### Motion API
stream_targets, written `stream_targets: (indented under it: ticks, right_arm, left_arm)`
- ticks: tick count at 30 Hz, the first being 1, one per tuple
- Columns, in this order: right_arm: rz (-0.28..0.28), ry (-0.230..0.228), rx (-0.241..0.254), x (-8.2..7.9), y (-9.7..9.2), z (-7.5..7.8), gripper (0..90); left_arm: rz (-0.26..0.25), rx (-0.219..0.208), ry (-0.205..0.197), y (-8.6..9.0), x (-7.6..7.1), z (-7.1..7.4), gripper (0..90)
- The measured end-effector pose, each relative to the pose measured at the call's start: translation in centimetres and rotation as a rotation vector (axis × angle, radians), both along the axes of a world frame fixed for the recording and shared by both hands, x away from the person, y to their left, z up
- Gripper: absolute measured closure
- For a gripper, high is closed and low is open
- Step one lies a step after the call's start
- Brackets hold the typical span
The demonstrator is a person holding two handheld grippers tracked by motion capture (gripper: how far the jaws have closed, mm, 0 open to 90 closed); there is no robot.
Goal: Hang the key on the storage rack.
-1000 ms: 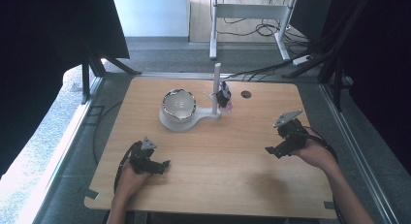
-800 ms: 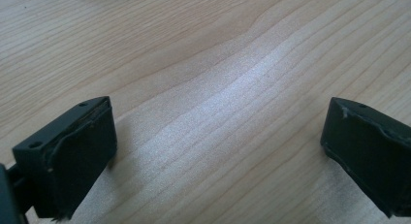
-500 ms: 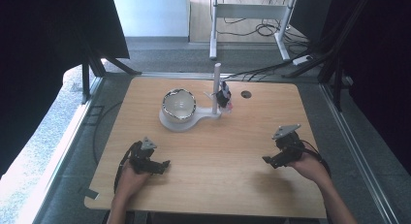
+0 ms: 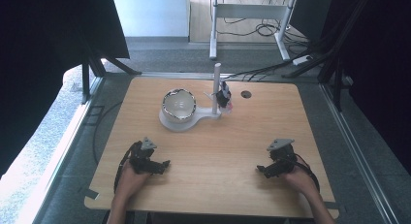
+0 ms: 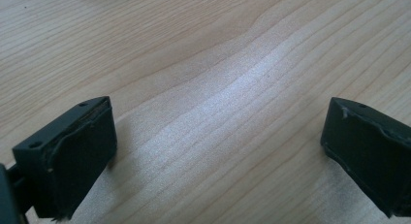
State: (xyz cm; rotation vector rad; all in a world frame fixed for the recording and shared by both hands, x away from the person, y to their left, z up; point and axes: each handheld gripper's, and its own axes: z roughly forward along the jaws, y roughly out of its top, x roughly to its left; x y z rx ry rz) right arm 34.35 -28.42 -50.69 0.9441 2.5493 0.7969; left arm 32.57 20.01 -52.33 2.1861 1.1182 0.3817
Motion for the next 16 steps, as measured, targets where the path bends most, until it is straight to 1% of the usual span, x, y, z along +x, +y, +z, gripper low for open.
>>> stream_targets:
  ticks: [2,5,7,8,13,16]
  right_arm:
    - [-0.013,-0.001,0.039,-0.2,-0.1,-0.3,0.0]
    - [-0.035,0.016,0.102,-0.3,-0.5,-0.8,0.0]
    - [-0.046,-0.008,0.147,-0.5,-0.7,-1.2,0.0]
    - [-0.051,-0.020,0.159,-0.7,-0.8,-1.4,0.0]
    - [-0.087,-0.024,0.161,-1.0,-0.7,-1.4,0.0]
    - [-0.088,-0.025,0.162,-1.0,-0.7,-1.4,0.0]
  left_arm:
    - [0.000,0.000,0.000,0.0,0.0,0.0,0.0]
    - [0.000,0.000,0.000,0.0,0.0,0.0,0.0]
    - [0.000,0.000,0.000,0.0,0.0,0.0,0.0]
    - [0.000,0.000,0.000,0.0,0.0,0.0,0.0]
    - [0.000,0.000,0.000,0.0,0.0,0.0,0.0]
    - [0.002,-0.002,0.000,0.0,0.0,0.0,0.0]
